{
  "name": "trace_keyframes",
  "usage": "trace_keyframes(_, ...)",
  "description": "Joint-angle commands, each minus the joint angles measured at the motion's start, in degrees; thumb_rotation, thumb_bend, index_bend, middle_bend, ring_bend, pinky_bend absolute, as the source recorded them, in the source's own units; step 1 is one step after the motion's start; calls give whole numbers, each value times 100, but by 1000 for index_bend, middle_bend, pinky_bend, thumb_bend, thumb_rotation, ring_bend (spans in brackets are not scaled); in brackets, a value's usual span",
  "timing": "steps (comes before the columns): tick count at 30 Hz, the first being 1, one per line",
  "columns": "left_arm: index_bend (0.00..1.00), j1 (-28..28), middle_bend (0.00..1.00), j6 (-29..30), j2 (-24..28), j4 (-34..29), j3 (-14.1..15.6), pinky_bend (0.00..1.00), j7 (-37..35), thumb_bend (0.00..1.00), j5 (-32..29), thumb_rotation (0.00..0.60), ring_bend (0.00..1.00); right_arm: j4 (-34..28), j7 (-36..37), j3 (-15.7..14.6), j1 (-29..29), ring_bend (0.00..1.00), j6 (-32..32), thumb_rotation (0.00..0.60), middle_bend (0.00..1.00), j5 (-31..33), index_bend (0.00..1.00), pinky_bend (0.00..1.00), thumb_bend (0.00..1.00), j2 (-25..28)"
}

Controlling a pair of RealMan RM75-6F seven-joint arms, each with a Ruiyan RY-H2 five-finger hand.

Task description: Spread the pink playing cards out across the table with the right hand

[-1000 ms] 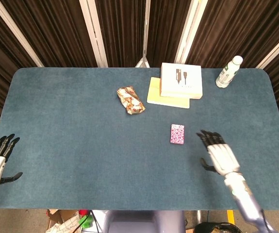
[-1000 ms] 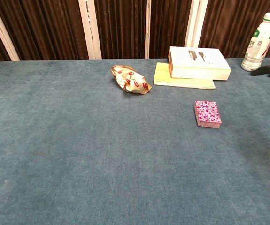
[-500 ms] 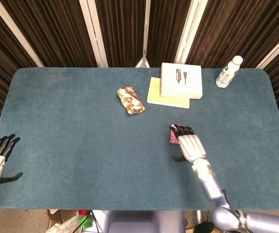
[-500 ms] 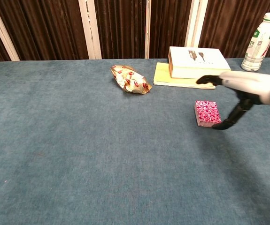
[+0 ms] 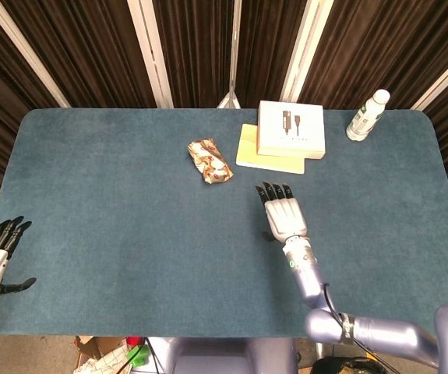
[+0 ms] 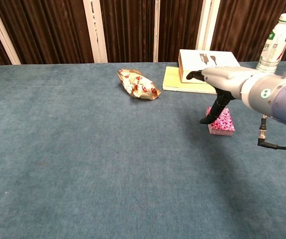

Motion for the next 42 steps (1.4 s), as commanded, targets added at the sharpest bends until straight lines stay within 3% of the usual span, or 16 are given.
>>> trace_keyframes(1, 0, 7, 0, -8, 18, -10, 6, 0, -14, 9, -15, 600, 0, 216, -399, 22, 183, 0, 110, 600, 0, 582, 0, 0, 226, -141)
trace_keyframes(12, 0, -2, 0, -60, 41, -45, 21, 0, 8, 9, -39, 600, 0, 500, -823, 114, 439, 0, 159, 600, 0, 1668, 15, 0, 225, -223)
trace_keyframes(20, 0, -19, 0, -106, 44, -73, 22, 0, 28, 9, -65, 600, 0, 786, -774, 140, 552, 0, 49, 600, 0, 1916, 115, 0, 224, -294)
trace_keyframes(30, 0, -36, 0, -172, 68, -93, 24, 0, 8, 9, -111, 600, 0, 994, -832, 67, 638, 0, -61, 600, 0, 2154, 122, 0, 225, -328)
trace_keyframes(42, 0, -47, 0, -224, 101, -144, 37, 0, 16, 9, -138, 600, 0, 1309, -879, 34, 717, 0, -160, 600, 0, 2486, 216, 0, 226, -318)
